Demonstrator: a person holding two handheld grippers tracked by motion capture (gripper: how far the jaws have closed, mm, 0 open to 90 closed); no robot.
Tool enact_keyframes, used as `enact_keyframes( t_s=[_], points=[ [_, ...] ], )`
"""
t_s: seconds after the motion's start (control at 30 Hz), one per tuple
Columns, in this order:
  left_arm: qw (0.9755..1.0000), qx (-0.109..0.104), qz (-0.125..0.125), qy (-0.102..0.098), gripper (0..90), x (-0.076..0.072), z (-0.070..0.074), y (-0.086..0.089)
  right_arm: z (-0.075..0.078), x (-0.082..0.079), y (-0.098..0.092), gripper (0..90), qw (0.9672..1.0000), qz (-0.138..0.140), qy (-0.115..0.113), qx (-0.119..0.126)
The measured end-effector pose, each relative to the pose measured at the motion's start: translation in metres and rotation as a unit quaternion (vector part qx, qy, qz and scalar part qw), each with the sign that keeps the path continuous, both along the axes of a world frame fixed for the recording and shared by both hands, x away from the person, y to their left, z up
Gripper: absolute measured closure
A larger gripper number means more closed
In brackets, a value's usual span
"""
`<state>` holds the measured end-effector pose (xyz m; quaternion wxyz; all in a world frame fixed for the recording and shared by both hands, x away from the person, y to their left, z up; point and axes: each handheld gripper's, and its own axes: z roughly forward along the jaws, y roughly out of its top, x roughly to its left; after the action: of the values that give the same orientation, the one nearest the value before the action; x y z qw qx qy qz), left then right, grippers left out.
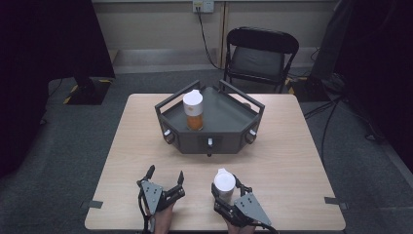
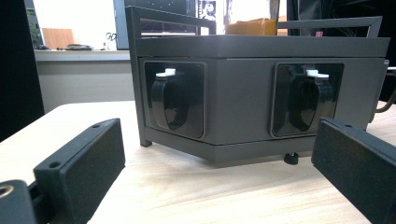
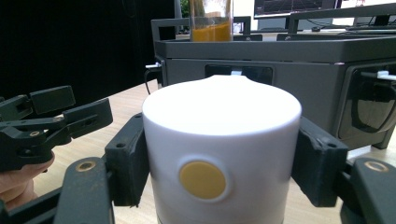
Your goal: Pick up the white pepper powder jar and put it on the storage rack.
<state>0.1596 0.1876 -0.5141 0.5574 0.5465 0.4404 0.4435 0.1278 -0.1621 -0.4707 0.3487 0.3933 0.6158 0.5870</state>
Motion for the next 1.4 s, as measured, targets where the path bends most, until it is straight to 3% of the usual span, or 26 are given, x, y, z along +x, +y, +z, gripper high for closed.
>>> enact_keyframes(
  t_s=[0.47,1.4],
  points=[
    [1.0000,0.000,0.000,0.000,2.0,0.000,0.000,0.000,0.017,0.010,-0.008,30.1,0.9999,0.015,0.006,-0.002],
    [1.0000,0.000,0.000,0.000,2.1,0.000,0.000,0.000,0.047,0.025,-0.013,30.2,0.9993,0.028,-0.011,-0.021]
  ],
)
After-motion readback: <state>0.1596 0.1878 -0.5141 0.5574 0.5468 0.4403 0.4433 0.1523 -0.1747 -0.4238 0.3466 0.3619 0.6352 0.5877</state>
